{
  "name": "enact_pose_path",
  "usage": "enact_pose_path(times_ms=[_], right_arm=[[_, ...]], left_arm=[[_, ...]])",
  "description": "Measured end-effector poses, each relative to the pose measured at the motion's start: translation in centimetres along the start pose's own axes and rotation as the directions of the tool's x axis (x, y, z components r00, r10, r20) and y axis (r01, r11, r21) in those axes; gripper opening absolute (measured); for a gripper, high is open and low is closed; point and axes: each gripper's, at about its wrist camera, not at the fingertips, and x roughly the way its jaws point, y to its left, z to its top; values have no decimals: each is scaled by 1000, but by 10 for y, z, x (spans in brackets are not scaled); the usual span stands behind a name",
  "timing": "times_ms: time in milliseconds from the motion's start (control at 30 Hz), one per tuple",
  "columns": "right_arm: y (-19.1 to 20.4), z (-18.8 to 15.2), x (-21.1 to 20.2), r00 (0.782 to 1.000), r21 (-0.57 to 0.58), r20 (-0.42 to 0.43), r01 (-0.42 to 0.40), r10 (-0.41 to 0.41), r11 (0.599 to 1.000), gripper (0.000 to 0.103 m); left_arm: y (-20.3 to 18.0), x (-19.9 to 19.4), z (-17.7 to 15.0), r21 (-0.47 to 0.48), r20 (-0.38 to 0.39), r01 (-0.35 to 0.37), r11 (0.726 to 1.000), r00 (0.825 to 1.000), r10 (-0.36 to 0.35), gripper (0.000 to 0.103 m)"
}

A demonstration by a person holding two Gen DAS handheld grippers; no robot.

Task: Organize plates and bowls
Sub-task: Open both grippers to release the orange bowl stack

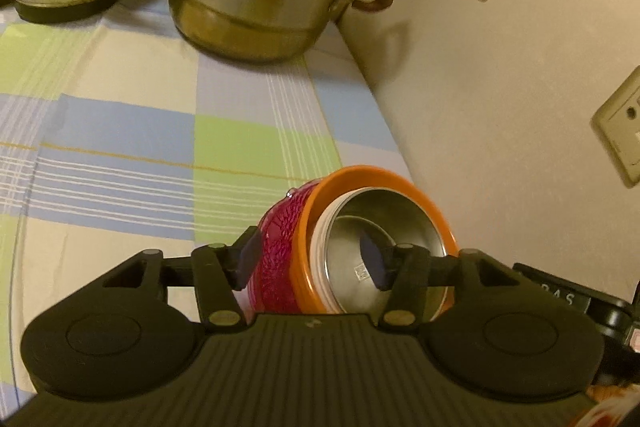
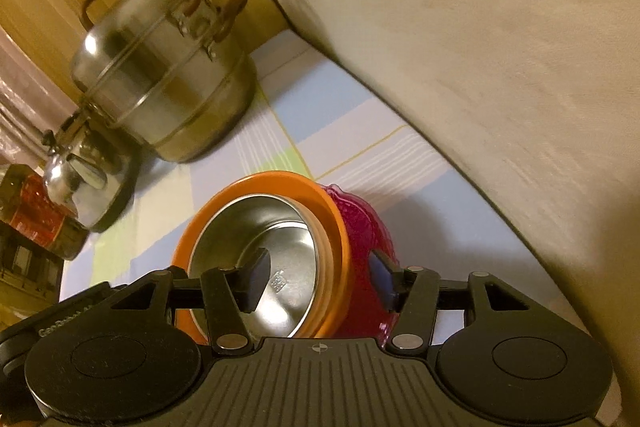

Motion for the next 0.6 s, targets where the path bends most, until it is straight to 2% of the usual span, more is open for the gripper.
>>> enact_pose_path(times_ms=[167,300,600], right_arm=[[6,-11,-22,999,-26,38,-15,16,1000,63],[12,-23,-38,999,-44,54,-6,8,999,66],[23,-64,-64,998,-135,46,46,-40,990,67]], left_arm=[[1,-22,-8,31,44,-31,999,999,29,60],[-2,-42,-19,83,86,-95,992,992,88,68],[-2,-75,-54,150,89,-130,980,989,117,69]])
